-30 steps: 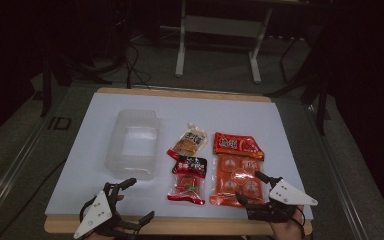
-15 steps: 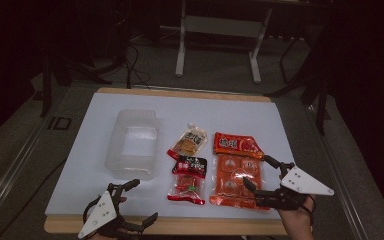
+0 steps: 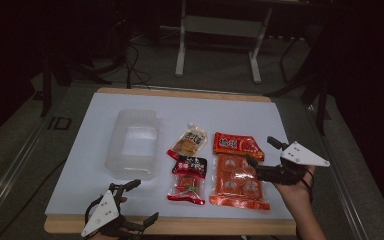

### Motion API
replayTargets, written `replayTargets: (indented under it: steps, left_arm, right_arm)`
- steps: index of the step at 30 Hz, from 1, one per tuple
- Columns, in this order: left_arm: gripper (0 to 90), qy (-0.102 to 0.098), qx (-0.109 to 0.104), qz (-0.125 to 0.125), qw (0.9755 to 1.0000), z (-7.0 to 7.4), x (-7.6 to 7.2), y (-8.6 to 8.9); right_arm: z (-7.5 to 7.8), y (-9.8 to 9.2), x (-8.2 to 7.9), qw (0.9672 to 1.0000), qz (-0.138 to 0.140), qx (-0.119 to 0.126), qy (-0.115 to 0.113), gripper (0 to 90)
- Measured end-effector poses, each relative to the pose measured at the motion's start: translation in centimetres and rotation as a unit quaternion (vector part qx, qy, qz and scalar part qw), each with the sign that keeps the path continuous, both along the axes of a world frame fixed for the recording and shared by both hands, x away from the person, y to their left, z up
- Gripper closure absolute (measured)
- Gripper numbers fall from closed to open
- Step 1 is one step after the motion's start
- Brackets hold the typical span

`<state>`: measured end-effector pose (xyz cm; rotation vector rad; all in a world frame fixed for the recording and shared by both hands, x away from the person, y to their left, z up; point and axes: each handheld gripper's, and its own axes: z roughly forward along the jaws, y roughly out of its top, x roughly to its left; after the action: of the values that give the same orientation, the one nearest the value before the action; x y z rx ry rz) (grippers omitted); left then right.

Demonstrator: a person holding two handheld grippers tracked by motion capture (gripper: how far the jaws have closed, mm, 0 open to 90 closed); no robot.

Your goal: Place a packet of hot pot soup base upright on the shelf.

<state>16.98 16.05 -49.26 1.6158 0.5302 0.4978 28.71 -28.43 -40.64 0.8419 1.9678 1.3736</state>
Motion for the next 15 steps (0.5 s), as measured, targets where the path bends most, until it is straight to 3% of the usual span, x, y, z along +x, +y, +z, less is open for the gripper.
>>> replayTargets:
  steps: [15]
  left_arm:
    - [0.0, 0.0, -0.001, 0.002, 1.0, 0.0, -0.1, 0.2]
  right_arm:
    - [-2.4, -1.4, 6.2, 0.9984, -0.024, -0.02, 0.047, 14.2]
